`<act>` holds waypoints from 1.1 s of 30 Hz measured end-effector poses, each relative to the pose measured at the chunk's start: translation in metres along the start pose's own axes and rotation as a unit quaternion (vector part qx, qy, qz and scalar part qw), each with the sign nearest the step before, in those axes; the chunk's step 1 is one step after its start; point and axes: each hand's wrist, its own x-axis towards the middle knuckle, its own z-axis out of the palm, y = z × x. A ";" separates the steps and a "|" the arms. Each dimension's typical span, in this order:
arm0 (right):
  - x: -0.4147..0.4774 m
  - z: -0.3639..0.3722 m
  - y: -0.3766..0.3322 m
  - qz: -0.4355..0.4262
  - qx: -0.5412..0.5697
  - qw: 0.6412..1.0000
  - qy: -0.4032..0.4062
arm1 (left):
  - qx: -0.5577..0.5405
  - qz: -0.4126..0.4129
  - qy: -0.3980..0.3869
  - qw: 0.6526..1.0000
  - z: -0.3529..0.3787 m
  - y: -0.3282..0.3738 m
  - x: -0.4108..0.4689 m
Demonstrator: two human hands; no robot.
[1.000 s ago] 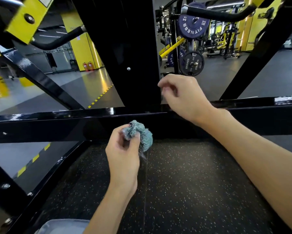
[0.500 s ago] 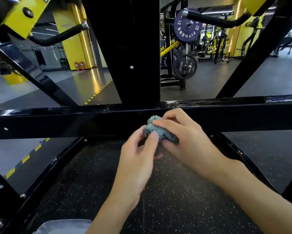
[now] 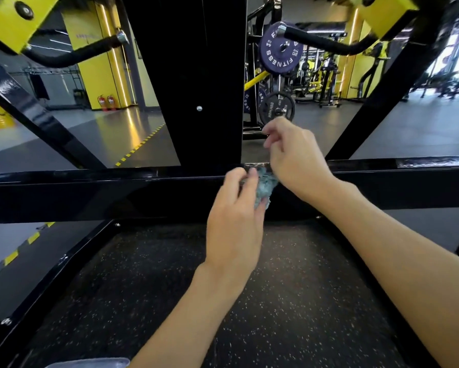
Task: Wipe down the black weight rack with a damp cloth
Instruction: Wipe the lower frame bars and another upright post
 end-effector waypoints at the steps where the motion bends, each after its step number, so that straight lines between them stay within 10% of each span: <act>1: 0.004 0.006 0.005 0.013 -0.040 0.999 -0.017 | 0.017 0.025 -0.003 1.000 0.007 0.000 0.003; 8: 0.001 0.017 0.011 0.039 -0.141 0.988 -0.040 | 0.027 0.013 0.134 0.991 0.006 -0.040 -0.010; 14: -0.001 0.016 0.012 0.030 -0.138 0.989 -0.036 | 0.019 0.097 0.043 0.994 0.019 -0.033 -0.010; 28: 0.007 0.030 -0.007 0.013 -0.123 0.988 -0.094 | -0.040 -0.097 0.136 0.985 0.006 -0.054 -0.032; 33: 0.015 0.028 -0.006 0.067 -0.016 0.991 -0.116 | -0.043 -0.020 0.108 0.993 0.009 -0.044 -0.013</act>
